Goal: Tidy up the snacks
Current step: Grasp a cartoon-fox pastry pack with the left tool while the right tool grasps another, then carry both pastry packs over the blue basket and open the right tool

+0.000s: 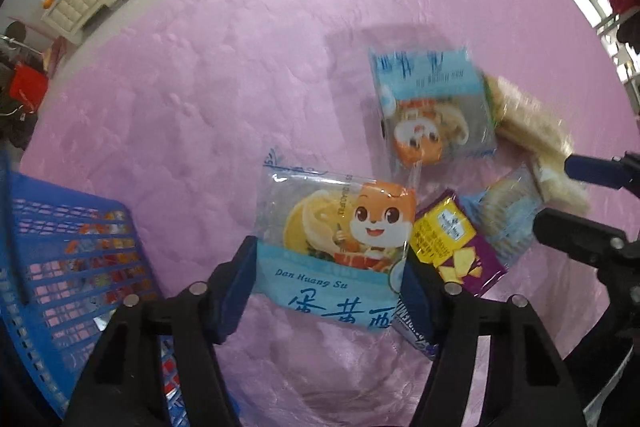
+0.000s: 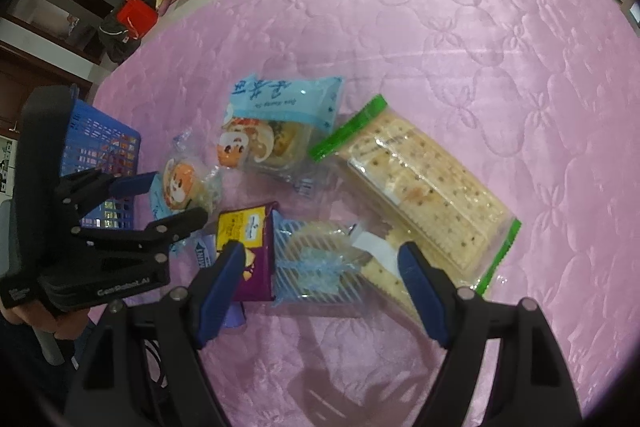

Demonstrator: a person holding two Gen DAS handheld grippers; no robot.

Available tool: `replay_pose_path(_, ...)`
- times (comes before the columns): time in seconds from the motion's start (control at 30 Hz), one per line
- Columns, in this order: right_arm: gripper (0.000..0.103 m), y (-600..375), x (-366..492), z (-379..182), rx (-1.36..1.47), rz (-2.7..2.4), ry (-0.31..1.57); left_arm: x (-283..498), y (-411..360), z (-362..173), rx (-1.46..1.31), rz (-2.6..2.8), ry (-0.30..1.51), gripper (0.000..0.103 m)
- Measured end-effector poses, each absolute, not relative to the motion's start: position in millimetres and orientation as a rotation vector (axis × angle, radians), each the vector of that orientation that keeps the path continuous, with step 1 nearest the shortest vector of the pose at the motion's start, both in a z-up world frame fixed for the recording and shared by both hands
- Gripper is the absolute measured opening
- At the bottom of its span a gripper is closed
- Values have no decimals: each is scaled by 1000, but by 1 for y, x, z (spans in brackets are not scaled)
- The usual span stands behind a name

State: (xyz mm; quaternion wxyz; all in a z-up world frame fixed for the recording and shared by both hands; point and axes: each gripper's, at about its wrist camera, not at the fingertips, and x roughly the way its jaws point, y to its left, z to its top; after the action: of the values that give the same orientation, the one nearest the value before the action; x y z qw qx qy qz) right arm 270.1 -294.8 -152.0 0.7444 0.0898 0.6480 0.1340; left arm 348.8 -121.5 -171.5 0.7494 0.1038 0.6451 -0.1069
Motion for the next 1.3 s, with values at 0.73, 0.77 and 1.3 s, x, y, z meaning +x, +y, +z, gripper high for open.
replay_pose_path(0.73,82,-242,347,-170,231,250,1474,342,-96,-125,169,-69,1229,64)
replay_pose_path(0.77,82,-240,350,-172,215,250,1476,340,-96,-127,170,-67,1230,64)
replay_pose_path(1.3,67,-228,340,-170,54,256,1400,346,-80,-117,134,-61,1246,64)
